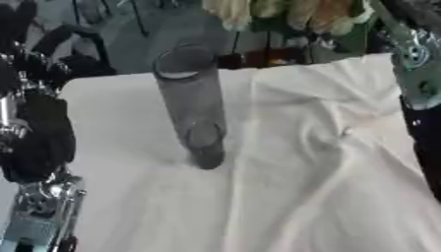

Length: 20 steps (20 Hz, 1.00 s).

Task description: Arrange flowers into the vase.

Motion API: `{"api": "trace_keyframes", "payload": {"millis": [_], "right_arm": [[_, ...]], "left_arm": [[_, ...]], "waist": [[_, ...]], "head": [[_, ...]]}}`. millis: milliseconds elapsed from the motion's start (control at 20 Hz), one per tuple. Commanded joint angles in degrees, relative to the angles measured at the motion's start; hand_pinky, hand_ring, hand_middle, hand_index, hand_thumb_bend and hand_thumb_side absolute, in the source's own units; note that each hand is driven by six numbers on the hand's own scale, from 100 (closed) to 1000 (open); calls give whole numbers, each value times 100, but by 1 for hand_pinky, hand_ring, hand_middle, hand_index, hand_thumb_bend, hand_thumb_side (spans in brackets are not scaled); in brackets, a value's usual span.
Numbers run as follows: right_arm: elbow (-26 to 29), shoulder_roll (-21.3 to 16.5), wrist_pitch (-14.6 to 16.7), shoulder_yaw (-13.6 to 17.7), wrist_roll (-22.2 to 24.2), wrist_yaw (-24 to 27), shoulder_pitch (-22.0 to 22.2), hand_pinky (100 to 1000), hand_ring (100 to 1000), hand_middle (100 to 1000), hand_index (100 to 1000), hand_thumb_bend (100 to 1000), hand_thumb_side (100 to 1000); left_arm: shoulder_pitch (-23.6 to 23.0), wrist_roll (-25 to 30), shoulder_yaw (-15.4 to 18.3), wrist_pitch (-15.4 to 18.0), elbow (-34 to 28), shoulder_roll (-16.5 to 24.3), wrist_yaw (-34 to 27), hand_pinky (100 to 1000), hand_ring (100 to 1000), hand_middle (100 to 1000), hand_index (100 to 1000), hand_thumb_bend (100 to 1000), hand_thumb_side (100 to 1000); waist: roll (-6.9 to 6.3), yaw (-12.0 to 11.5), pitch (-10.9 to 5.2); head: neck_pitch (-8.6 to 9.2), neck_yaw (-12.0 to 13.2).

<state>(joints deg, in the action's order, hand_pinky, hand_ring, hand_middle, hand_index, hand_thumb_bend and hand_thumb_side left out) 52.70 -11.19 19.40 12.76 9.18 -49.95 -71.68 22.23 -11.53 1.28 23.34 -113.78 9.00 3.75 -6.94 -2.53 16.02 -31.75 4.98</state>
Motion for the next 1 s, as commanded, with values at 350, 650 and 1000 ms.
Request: {"api": "trace_keyframes", "payload": {"millis": [350, 650, 1000], "right_arm": [[385, 996, -795, 395, -388, 842, -237, 100, 100, 100, 100, 447, 479], [744, 1667, -1353, 400, -570, 1400, -278, 100, 100, 100, 100, 441, 396], [940, 1848, -2006, 448, -875, 2053, -572, 100, 100, 100, 100, 443, 367]], "left_arm": [[54, 40, -16, -5, -81, 17, -63, 656, 831, 935, 1000, 100, 1000], [54, 60, -32, -11, -81, 23, -76, 657, 831, 935, 1000, 100, 1000], [55, 80, -42, -13, -81, 70, -77, 658, 831, 935, 1000, 100, 1000]], "waist": [[20, -80, -153], [70, -96, -182], [145, -94, -221]], "head": [[7, -4], [-26, -108], [-90, -107]]}}
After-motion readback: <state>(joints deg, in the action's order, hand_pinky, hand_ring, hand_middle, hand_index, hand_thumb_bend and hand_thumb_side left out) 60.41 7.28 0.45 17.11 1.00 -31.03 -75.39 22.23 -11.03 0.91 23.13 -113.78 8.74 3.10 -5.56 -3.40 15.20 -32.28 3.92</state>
